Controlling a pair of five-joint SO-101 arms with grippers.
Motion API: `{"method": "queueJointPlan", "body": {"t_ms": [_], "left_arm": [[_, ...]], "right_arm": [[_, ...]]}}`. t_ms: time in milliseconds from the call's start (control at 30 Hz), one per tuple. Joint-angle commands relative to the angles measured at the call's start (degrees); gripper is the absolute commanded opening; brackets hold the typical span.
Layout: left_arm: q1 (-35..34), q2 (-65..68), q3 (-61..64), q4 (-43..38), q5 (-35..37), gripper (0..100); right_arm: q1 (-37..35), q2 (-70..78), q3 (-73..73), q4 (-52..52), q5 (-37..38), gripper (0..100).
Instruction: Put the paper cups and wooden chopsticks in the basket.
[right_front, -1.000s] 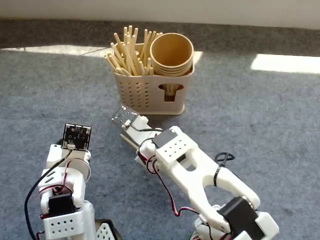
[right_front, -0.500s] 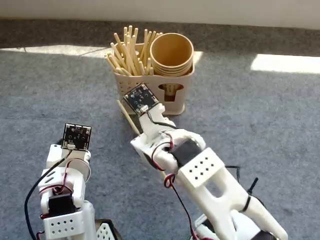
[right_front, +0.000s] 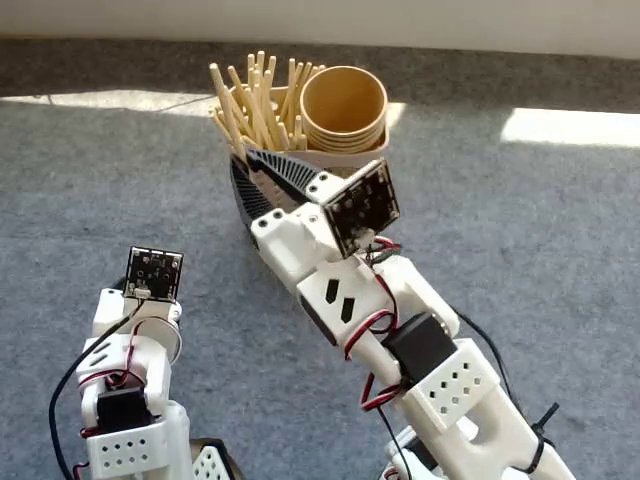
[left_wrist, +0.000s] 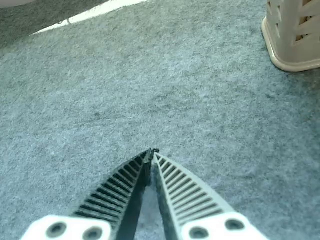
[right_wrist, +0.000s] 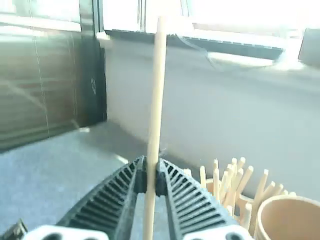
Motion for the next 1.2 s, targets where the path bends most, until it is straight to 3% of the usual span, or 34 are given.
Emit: {"method": "queueJointPlan", "body": {"t_ms": [0, 167, 500, 633, 867, 1167], "left_arm": [[-0.5, -0.4, 1.1, 0.3, -0.3, 0], [-0.5, -0.4, 1.1, 0.3, -0.3, 0], [-0.6, -0.4, 1.1, 0.3, -0.3, 0], [-0.6, -0.4, 1.1, 0.3, -0.3, 0], [-0.6, -0.4, 1.1, 0.3, -0.3, 0], [-0.6, -0.4, 1.1, 0.3, -0.3, 0]], "right_arm": [[2.2, 2.3, -0.7, -10.9, -0.4, 0.6], [6.0, 9.1, -0.9, -20.1, -0.4, 0.6], [7.1, 18.2, -1.0, -40.0, -0.4, 0.6], [7.1, 19.4, -1.0, -42.7, 0.2, 0.6], [7.1, 23.5, -0.9, -46.5, 14.7, 0.5], [7.0, 30.3, -0.4, -46.5, 15.2, 0.8]]}}
